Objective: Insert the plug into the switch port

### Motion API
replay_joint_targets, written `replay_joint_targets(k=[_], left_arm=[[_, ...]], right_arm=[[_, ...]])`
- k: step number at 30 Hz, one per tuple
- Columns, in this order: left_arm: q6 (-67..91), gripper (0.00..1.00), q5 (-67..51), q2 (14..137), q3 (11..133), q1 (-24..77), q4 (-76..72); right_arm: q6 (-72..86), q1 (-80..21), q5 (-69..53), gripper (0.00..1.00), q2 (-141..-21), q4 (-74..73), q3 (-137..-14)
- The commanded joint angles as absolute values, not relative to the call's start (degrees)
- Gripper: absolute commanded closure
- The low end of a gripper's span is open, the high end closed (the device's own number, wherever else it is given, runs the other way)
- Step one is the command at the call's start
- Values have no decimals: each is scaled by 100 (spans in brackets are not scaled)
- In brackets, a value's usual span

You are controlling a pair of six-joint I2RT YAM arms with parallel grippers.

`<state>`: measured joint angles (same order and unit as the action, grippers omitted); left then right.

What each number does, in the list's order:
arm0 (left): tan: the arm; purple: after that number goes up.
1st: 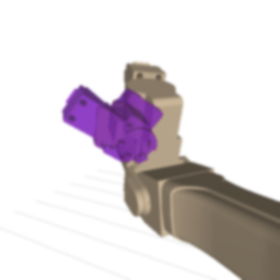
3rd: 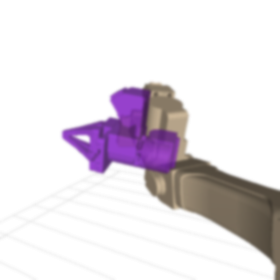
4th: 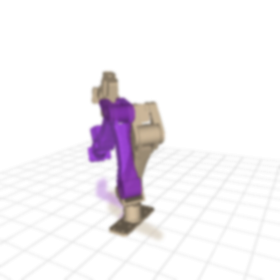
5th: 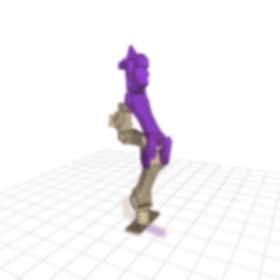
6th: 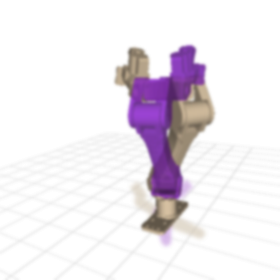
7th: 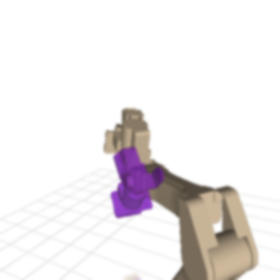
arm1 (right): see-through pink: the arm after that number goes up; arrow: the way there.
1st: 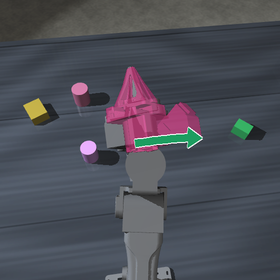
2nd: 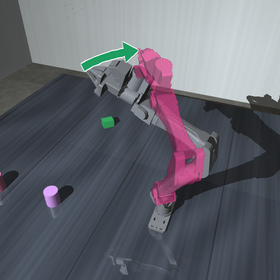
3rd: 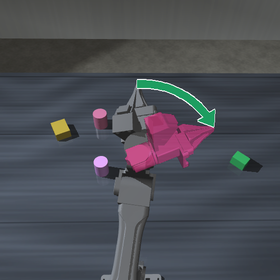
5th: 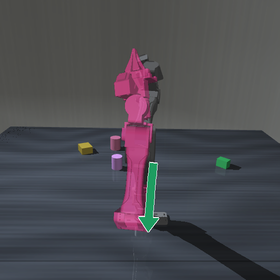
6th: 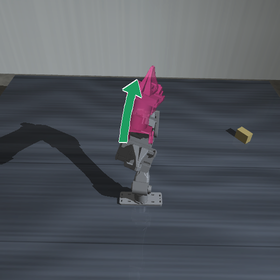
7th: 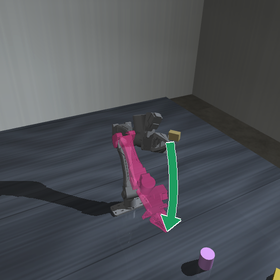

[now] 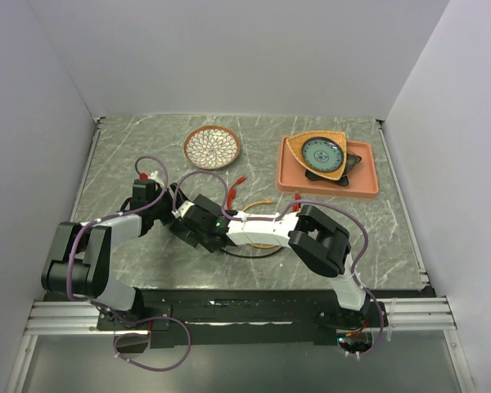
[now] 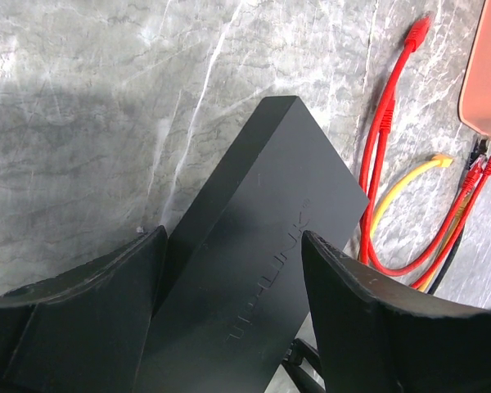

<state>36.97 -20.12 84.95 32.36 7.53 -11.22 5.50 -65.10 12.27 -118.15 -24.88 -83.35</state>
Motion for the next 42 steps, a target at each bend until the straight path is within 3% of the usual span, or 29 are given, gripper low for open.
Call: replay_joint_targets(k=[1,15,27,42], left_arm=[[3770,27,-2171,8490,3120,747,-1125],[3788,28,-2329,8552,3120,747,-1151],[3762,28,-2347,8701,3182,747,-1116],[3779,29,-2355,8789,3225,747,-1142]], right_arm=[[633,-6548,1327,100,-11900,-2469,-8481],[712,-6530,1494,100,-12217,-2663,-8947],[492,-6574,1388,100,-11628,-1890,-8315],[282,-6627,1327,100,-11733,-1793,-8464]])
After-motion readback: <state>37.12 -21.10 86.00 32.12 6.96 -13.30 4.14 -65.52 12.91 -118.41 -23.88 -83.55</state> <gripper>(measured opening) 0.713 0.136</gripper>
